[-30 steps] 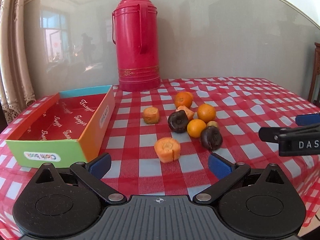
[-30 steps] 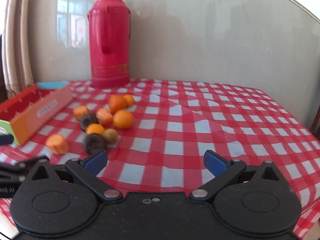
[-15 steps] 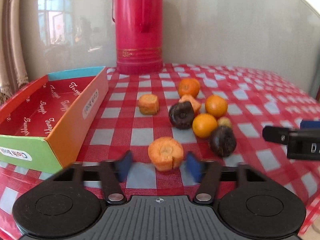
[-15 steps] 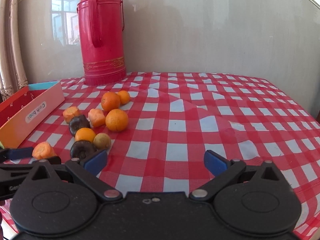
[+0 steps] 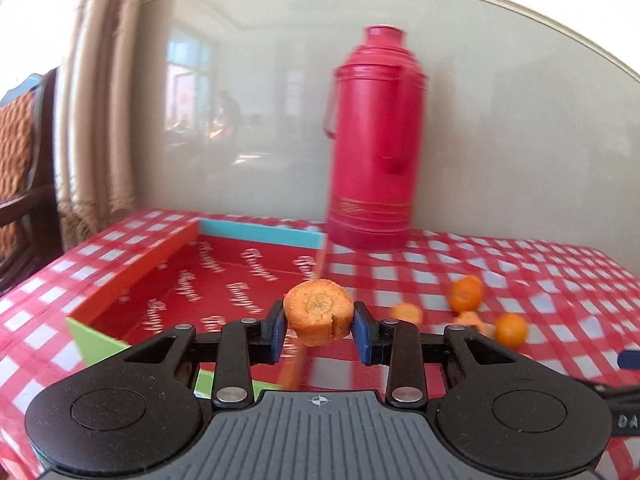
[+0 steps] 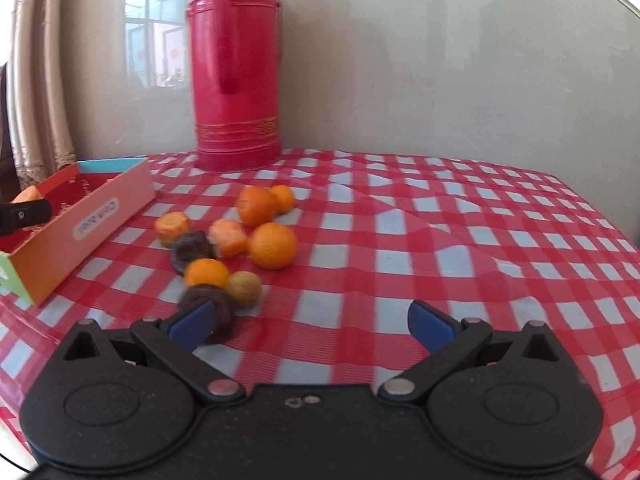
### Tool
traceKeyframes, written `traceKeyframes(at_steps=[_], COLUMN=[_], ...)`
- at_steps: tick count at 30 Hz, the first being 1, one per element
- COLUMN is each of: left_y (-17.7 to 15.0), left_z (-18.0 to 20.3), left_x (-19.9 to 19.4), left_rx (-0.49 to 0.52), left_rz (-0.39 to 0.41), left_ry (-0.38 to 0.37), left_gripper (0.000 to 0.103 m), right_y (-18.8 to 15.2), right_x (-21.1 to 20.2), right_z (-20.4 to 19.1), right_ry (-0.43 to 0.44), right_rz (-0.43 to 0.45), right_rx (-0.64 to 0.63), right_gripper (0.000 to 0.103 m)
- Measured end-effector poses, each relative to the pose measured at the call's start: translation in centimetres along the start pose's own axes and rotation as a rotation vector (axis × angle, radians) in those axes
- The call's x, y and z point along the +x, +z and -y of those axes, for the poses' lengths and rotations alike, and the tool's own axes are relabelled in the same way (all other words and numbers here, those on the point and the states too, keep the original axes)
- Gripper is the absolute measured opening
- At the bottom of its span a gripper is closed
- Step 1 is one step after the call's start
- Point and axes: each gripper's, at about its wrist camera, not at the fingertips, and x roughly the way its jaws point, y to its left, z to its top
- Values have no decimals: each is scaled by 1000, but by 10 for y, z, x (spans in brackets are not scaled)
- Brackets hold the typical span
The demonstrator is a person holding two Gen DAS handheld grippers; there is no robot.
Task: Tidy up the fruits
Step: 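Carry the carrot chunk into the box and open the left gripper, then grasp the dark dried fruit with the right gripper and drop it into the box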
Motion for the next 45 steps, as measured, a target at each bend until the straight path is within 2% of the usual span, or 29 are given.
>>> traceKeyframes(at_steps=[5,8,11,14,15,16,18,19,21,27,30,35,38,39,40,41,45], left_y=[2,-1,-7,-8,-9,-9,-9,-9,-9,-11,-13,-23,-25,-26,-26,-27,-26], left_z=[-26,-39,-46,-44,-43,-42,-40,-40,-40,-52,-55,-67,-74,-74,-74,-75,-78], left_x=[6,16,24,19,17,15,5,2,-6,-24,-30,-36,-35,-34,-32,-31,-32], left_rx=[-9,-11,9,34,42,46,46,49,48,-19,-6,-8,-19,-13,-7,-2,-4], left_rz=[-9,-43,-78,-67,-63,-53,-13,3,26,12,6,-56,-68,-70,-75,-81,-80], left_ry=[53,75,87,93,90,91,110,120,131,120,133,142,135,138,142,142,137], left_gripper=[35,35,35,38,51,70,90,98,103,103,103,103,103,103,103,103,103], right_y=[2,4,4,5,5,4,3,3,1,-5,-6,-6,-6,-6,-6,-6,-5], right_x=[2,3,5,5,4,3,4,4,5,4,5,12,13,14,16,18,13], right_z=[-25,-37,-42,-41,-41,-40,-37,-37,-38,-41,-44,-48,-52,-53,-54,-54,-62], right_ry=[47,57,53,53,50,46,43,41,28,6,-2,10,10,14,19,33,28], right_rz=[11,27,37,50,53,53,48,44,40,27,21,-16,-14,-19,-29,-45,-11], right_rx=[-41,-47,-27,8,17,25,37,34,25,-34,-60,-55,-67,-66,-61,-52,-59], right_gripper=[97,97,97,97,97,97,96,95,94,89,80,63,62,59,38,30,30])
